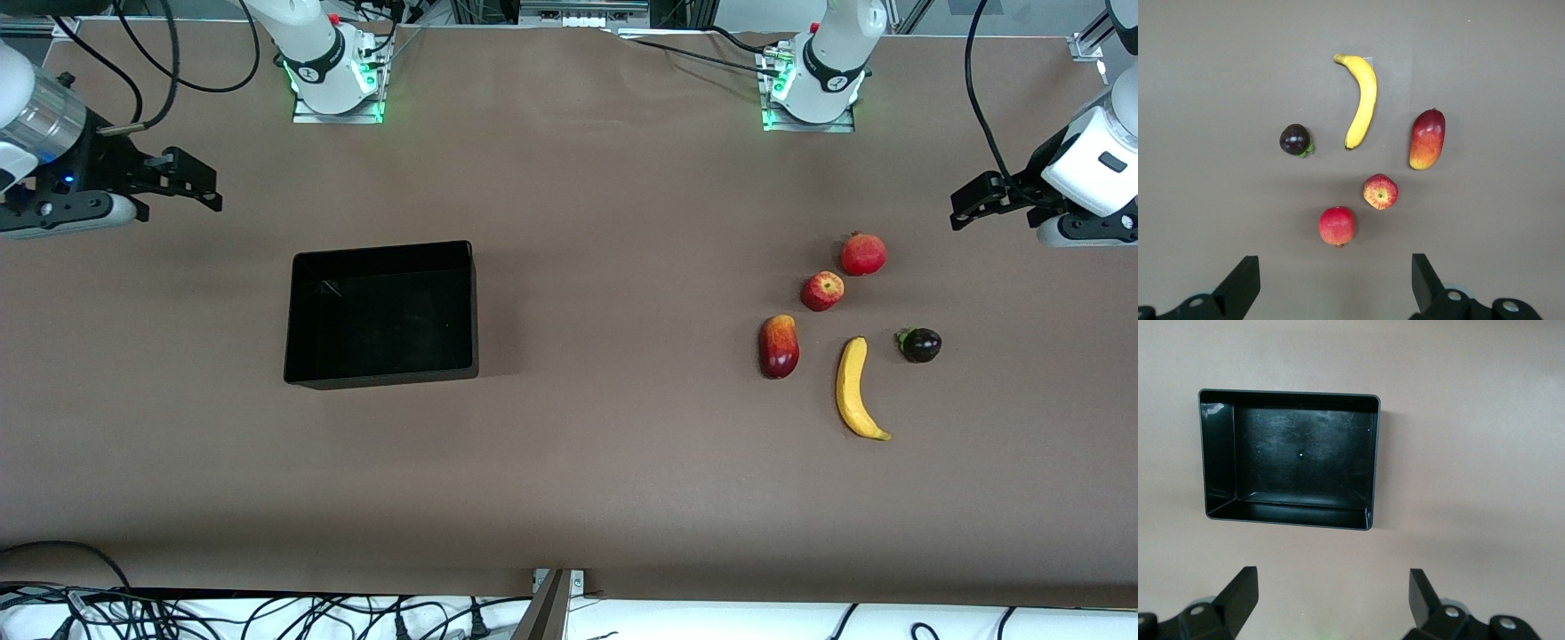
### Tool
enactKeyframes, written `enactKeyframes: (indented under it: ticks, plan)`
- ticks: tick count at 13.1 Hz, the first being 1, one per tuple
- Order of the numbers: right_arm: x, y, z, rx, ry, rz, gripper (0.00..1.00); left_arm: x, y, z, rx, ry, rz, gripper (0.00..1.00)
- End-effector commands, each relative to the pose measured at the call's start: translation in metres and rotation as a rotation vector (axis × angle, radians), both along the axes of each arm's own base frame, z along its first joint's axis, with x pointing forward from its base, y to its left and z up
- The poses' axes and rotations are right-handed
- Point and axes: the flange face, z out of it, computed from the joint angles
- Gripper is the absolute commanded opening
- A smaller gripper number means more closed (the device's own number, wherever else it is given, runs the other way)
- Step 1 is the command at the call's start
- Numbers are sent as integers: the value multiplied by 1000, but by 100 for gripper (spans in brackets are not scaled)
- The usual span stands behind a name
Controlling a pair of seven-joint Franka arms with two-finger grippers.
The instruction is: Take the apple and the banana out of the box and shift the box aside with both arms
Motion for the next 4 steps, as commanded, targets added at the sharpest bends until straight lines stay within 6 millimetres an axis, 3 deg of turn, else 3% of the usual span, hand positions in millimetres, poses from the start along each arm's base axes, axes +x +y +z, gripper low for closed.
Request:
enactKeyframes:
  ticks: [1,4]
  plan:
    - [-4,-2,4,-25,-21,-12,100,4,0,7,19,4,-8,100]
    - [2,-4,5,-21,-19,-15,100,4,0,6,19,5,-10,100]
